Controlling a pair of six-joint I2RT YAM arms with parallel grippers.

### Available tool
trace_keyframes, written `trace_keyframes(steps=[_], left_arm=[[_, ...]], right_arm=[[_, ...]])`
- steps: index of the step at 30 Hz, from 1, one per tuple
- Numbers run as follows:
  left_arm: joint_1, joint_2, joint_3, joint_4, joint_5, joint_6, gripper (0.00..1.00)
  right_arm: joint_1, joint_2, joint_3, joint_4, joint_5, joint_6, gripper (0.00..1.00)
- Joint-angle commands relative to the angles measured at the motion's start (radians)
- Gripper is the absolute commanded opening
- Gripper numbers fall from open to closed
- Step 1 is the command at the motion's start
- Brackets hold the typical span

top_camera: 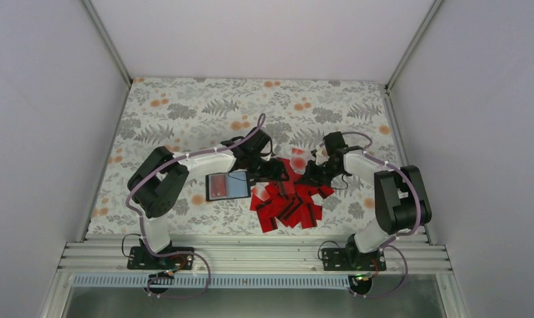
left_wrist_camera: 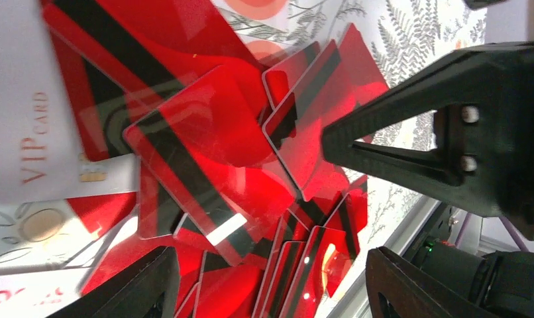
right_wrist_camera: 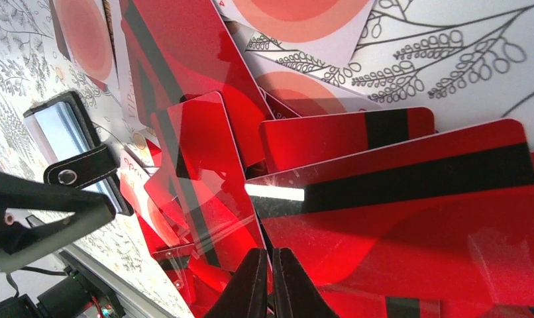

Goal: Put the credit cards into the card holder

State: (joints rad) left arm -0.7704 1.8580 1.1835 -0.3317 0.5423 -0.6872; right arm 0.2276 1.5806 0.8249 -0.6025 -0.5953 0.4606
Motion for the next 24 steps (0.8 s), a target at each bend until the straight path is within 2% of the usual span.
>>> trace_keyframes(steps=[1, 9, 24], left_arm=[[-0.017, 0.011, 0.041, -0.006, 0.005, -0.012, 0.71], [-0.023, 0.044, 0.016, -0.011, 0.034, -0.044, 0.71], [-0.069, 0.116, 0.022, 0.012, 0.063, -0.099, 0.73]], right_arm=[[-0.004, 0.032, -0.023, 0.062, -0.038, -0.025, 0.04], [-0.004, 0.109, -0.071, 0.118, -0.061, -0.016, 0.04], [-0.005, 0.13, -0.117, 0.136, -0.058, -0.016, 0.04]])
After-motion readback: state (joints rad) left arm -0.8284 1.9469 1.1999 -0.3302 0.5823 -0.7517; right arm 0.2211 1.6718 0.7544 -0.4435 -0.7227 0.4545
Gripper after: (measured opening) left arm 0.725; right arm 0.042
